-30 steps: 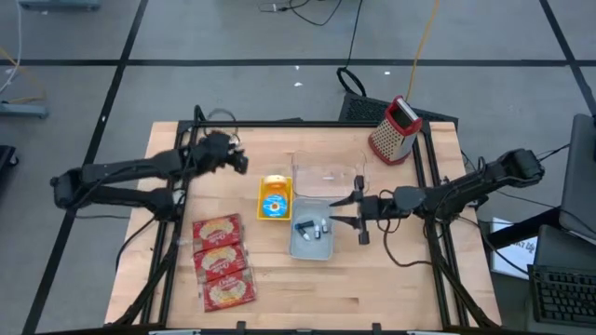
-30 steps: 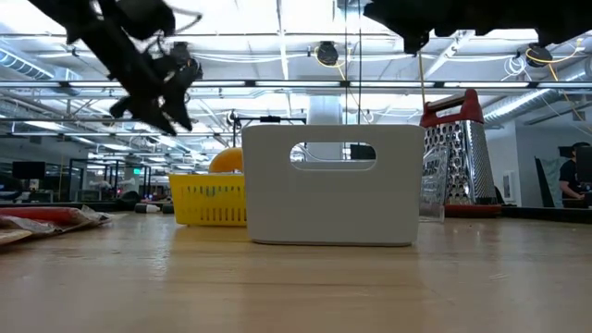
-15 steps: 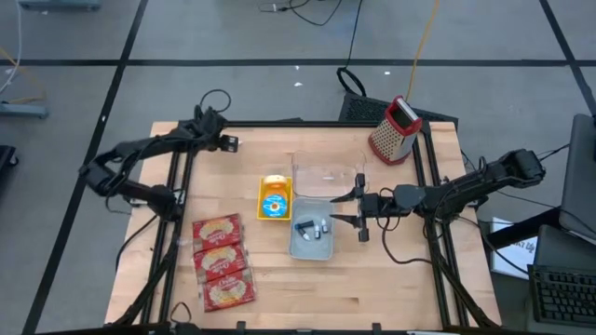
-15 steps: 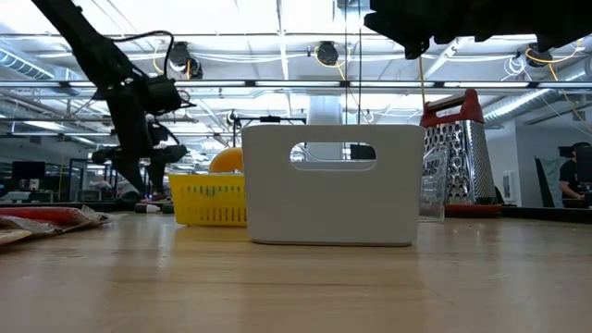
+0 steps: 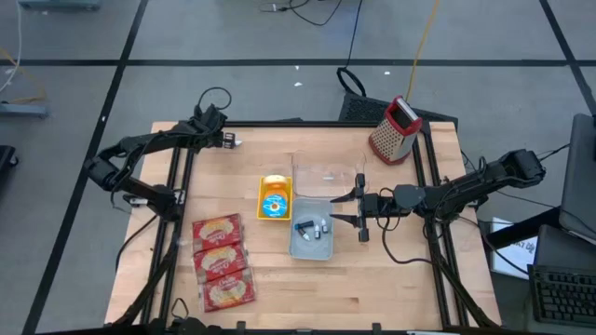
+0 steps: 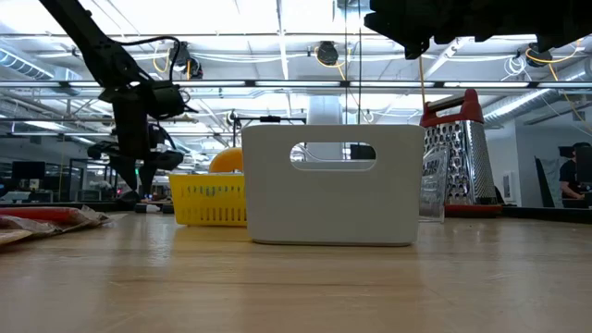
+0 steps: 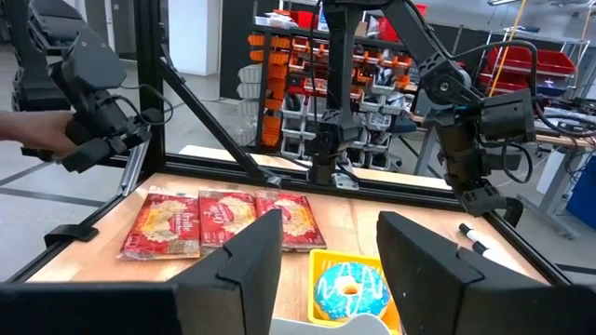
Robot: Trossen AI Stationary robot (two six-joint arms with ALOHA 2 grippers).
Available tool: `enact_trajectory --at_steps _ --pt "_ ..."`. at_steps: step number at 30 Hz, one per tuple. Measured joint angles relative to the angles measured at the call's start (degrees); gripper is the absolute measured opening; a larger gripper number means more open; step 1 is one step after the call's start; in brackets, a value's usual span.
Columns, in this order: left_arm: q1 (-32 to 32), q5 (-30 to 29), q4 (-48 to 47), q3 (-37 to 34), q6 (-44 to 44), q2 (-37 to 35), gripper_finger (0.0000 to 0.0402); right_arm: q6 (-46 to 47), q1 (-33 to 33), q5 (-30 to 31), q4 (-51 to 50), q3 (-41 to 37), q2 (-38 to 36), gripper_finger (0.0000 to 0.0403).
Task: Pick & Place Food Item
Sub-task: Put the left green food coloring bottle into the gray bin
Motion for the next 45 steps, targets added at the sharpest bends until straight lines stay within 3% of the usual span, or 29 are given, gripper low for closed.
enact_trajectory --at_steps 6,14,29,34,45 --pt "-1.5 -1.6 4.0 0.0 -3.2 3.4 0.0091 0.0 0.0 0.0 0.0 0.0 0.0 0.0164" --pt "-1.6 -6.1 4.9 1.3 -7.5 5.7 0.0005 2.3 0.0 0.0 -0.5 0.0 0.0 0.0162" --pt "-2.2 -4.1 3.4 1.4 -5.9 5.7 0.0003 2.6 0.0 -0.2 -0.4 0.0 0.0 0.0158" --pt "-3.2 2.7 3.3 2.1 -10.5 5.7 0.0002 2.6 0.0 -0.2 -0.4 0.0 0.0 0.0160" --pt "-2.4 -1.9 5.4 2.1 -15.2 6.2 0.0001 2.6 0.1 -0.2 -0.4 0.0 0.0 0.0157"
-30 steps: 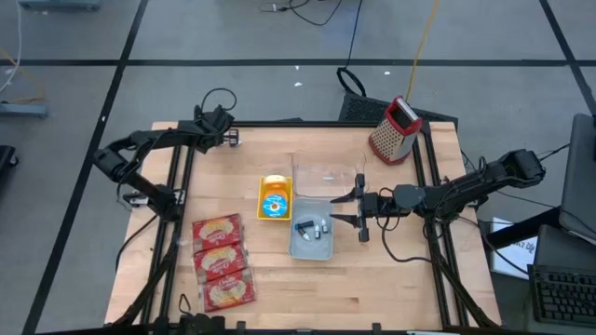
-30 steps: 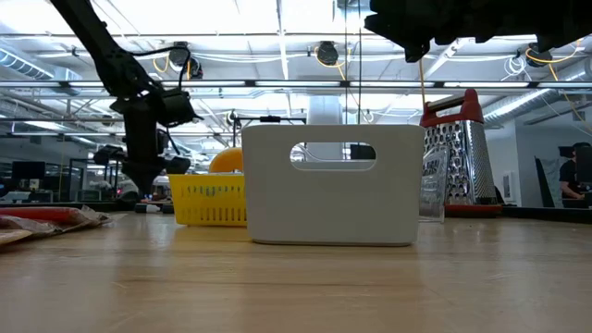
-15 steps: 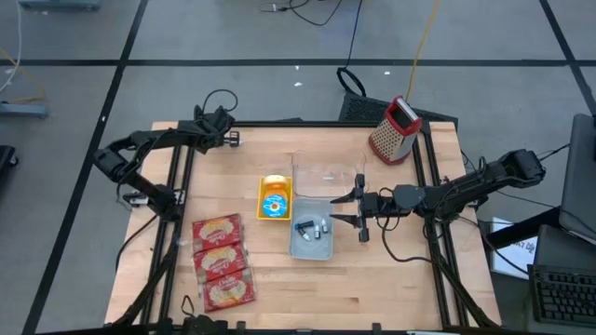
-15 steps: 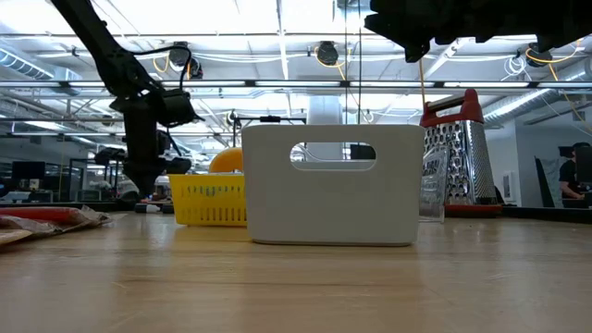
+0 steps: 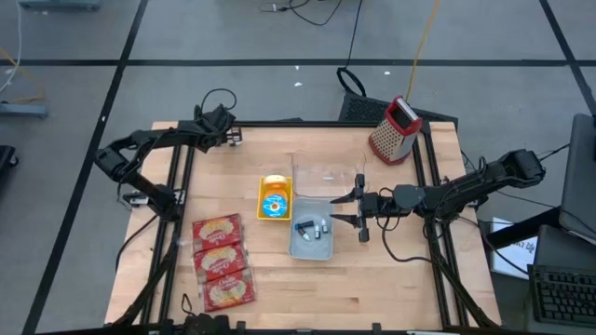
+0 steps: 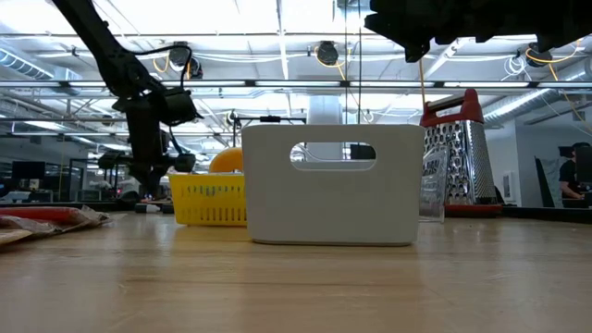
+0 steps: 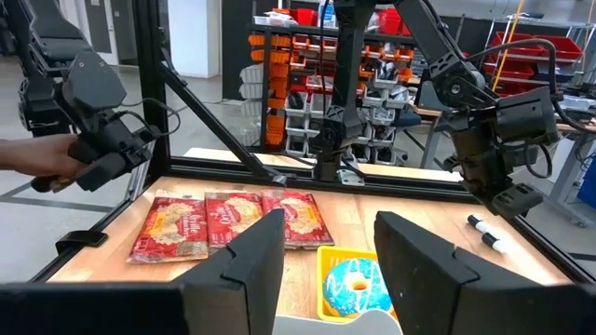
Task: Pick & Place Food Item
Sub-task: Put the left green food coloring bottle into the gray bin
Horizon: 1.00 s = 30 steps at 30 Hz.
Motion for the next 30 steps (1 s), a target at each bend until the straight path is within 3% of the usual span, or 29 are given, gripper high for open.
enact_trajectory --at_steps 19,22,27,30 --pt "-4.0 4.1 -5.5 1.1 -0.2 4.7 0.0000 1.0 0.1 0.0 0.0 0.0 0.0 0.0157" --pt "-4.9 6.3 -4.2 1.1 1.5 4.7 0.0000 1.0 0.1 0.0 0.0 0.0 0.0 0.0157" --pt "-5.2 5.1 1.8 1.2 1.4 3.0 0.0000 1.0 0.1 0.0 -0.1 0.0 0.0 0.0157" --pt "-3.2 8.4 3.3 1.3 1.3 3.7 0.0000 1.0 0.1 0.0 -0.1 0.0 0.0 0.0157"
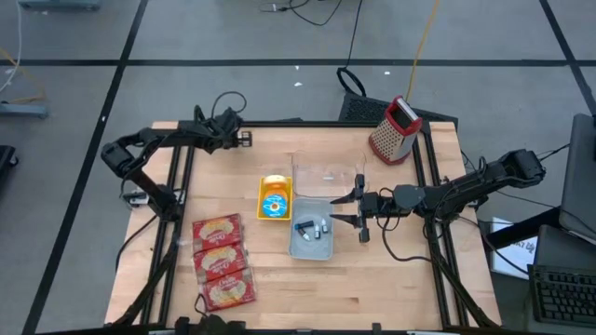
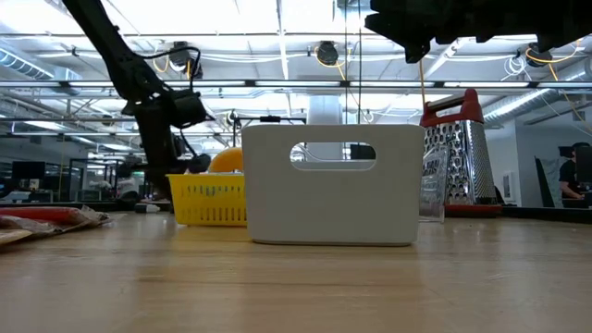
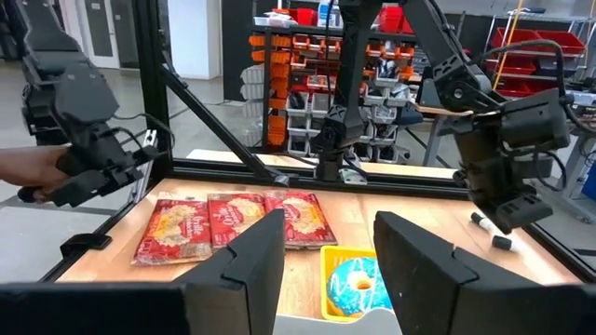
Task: Pick & Place Food Item
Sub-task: Put the left green food coloring bottle into the gray bin
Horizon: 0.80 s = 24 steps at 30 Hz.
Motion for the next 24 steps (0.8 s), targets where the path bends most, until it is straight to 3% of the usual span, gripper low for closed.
enact_trajectory --at_steps 2,4,8,14,20,24 --pt "1.1 -0.1 -1.4 0.3 0.6 0.6 0.0000 0.0 0.0 0.0 -0.3 0.0 0.0 0.0157" --pt "2.1 -4.5 -5.5 0.8 0.5 0.5 0.0000 0.0 0.0 0.0 -0.6 0.0 0.0 0.0157" --pt "3.6 -5.0 -7.1 2.4 0.9 0.6 0.0000 0.0 0.0 0.0 -1.0 0.0 0.0 0.0157" --pt "2.2 -10.9 -8.0 3.6 0.0 4.0 0.0000 0.0 0.0 0.0 -2.0 0.0 0.0 0.0155" --pt "1.1 -11.1 -17.9 9.1 0.9 10.3 0.0000 1.0 0.0 0.0 -2.7 0.0 0.0 0.0154" --pt "-0.7 -10.3 -18.2 9.6 0.6 11.3 0.0000 1.0 0.0 0.0 -3.0 0.0 0.0 0.0157"
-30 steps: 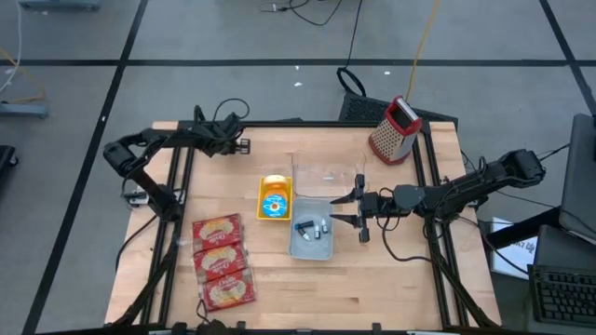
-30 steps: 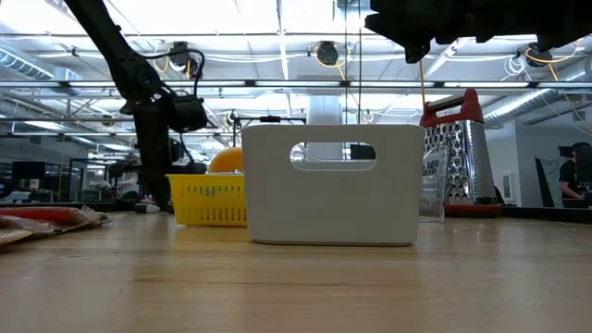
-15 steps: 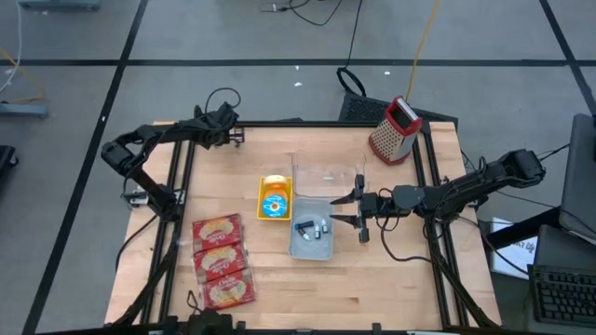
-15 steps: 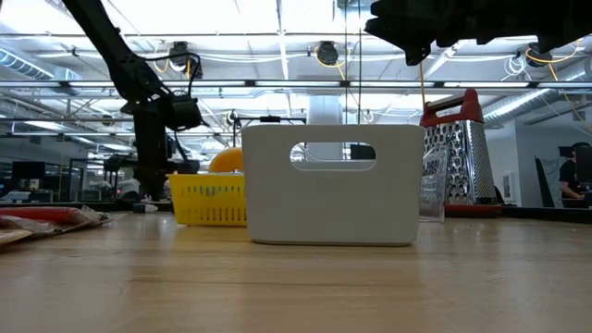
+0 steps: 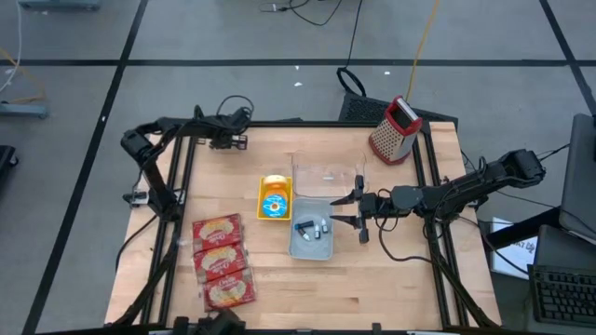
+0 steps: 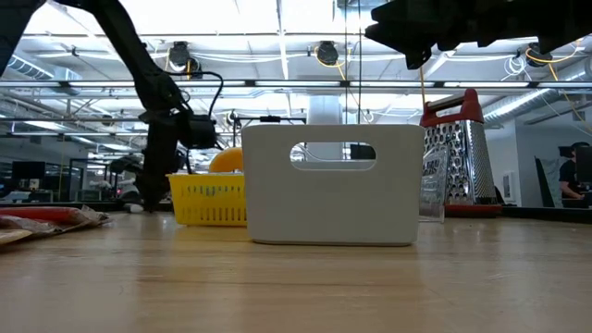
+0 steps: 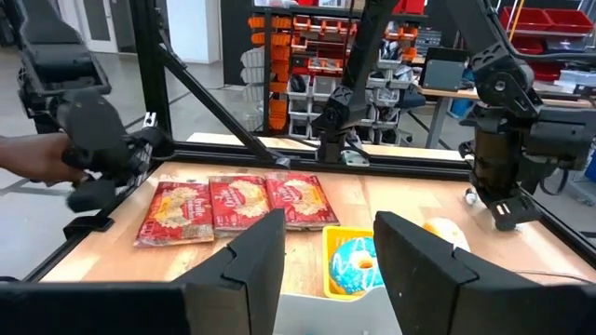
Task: Pick & Place Food Item
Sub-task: Put the left green food coloring bottle into the gray bin
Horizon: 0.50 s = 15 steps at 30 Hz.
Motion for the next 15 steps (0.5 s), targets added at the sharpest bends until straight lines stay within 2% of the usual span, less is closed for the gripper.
enact_trajectory --at_steps 4,7,11,15 --pt "-3.6 5.0 2.4 0.0 1.4 -2.1 0.0000 0.0 0.0 0.0 0.0 0.0 0.0 0.0157" --pt "-6.6 5.9 1.4 -0.1 2.9 -5.0 0.0000 0.0 0.0 0.0 -0.1 0.0 0.0 0.0157" --pt "-9.0 -2.3 -6.2 0.0 -1.7 -9.2 0.0000 0.4 0.0 0.0 -0.5 0.0 0.0 0.0157" --pt "-7.2 -7.8 -14.8 -0.1 -7.9 -10.6 0.0001 0.5 0.0 0.0 -1.0 0.0 0.0 0.0157"
